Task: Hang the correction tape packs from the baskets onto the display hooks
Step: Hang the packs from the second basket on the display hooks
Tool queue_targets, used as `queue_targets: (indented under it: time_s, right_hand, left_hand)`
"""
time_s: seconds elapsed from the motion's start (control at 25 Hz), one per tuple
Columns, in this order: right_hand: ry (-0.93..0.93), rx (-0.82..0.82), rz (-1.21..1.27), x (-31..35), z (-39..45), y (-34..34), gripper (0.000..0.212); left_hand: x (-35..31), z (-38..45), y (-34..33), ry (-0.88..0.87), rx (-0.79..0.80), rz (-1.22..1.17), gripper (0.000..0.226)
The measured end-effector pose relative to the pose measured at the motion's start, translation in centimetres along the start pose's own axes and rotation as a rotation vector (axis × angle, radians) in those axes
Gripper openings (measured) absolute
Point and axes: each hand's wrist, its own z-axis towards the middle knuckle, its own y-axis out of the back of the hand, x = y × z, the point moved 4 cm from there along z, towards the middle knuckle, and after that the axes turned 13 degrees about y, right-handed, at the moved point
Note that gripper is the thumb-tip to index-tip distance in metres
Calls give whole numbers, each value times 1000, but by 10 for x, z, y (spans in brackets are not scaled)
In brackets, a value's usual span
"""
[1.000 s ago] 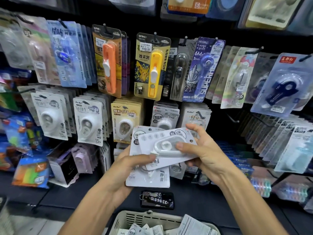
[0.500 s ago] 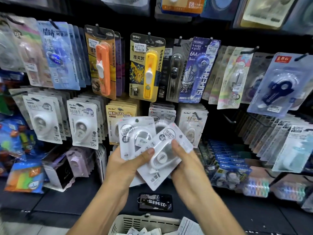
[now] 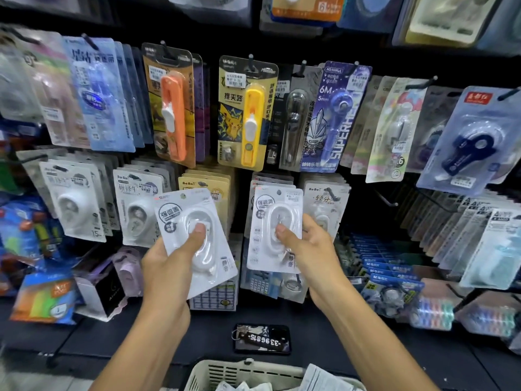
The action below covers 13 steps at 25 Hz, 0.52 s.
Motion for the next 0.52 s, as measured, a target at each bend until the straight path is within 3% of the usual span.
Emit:
queue_targets:
  time_s: [0.28, 0.52]
  right_hand:
    - [66, -190, -1, -13, -8, -15, 32]
    - [10, -121, -42, -15, -3, -20, 25]
  left_hand:
    - [1, -2, -5, -58, 47, 65, 16]
    - [0, 0, -10, -69, 85, 57, 29]
